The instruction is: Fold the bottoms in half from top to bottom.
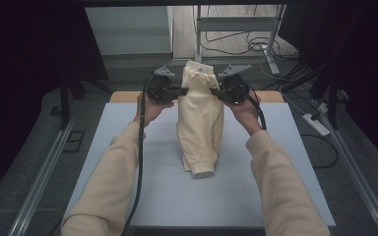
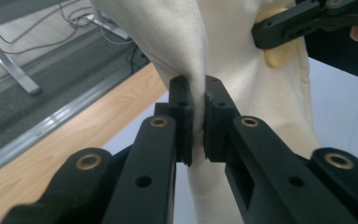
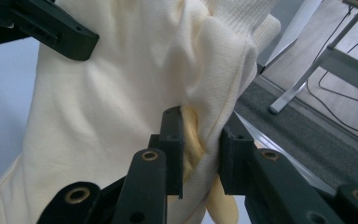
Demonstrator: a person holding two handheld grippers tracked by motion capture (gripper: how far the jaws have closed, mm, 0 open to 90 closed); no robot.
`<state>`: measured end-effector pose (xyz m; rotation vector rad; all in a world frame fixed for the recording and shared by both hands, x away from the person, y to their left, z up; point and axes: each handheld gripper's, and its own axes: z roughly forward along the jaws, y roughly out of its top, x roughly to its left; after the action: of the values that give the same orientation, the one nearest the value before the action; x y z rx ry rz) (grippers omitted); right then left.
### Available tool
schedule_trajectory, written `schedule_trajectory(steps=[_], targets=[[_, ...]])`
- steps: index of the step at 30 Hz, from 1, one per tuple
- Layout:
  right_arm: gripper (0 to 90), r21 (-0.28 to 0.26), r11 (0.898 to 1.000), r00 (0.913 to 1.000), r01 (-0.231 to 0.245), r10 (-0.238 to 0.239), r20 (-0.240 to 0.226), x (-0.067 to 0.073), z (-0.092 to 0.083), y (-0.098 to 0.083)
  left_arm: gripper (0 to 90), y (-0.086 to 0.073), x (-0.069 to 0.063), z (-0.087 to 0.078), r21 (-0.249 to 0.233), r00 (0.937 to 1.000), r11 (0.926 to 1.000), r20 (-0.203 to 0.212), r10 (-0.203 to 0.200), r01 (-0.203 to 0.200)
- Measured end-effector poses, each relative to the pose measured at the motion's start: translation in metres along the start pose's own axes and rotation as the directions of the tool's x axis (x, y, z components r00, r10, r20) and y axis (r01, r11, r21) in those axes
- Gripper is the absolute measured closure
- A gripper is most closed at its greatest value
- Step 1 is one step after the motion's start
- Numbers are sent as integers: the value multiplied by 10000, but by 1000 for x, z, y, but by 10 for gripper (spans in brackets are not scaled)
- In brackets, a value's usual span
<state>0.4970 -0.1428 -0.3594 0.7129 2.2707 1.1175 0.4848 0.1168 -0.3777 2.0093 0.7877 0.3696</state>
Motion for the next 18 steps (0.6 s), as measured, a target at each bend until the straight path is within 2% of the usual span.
schedule_trajectory(steps=[10, 18], targets=[[736, 218, 9997, 9995, -106, 112, -287, 9, 12, -34, 831, -29, -6, 16, 361, 9997, 9993, 249, -86, 77], [735, 398, 9992, 9987, -103, 123, -501, 12, 20, -51, 830, -45, -9, 26, 511, 9988, 9985, 437, -243, 220]])
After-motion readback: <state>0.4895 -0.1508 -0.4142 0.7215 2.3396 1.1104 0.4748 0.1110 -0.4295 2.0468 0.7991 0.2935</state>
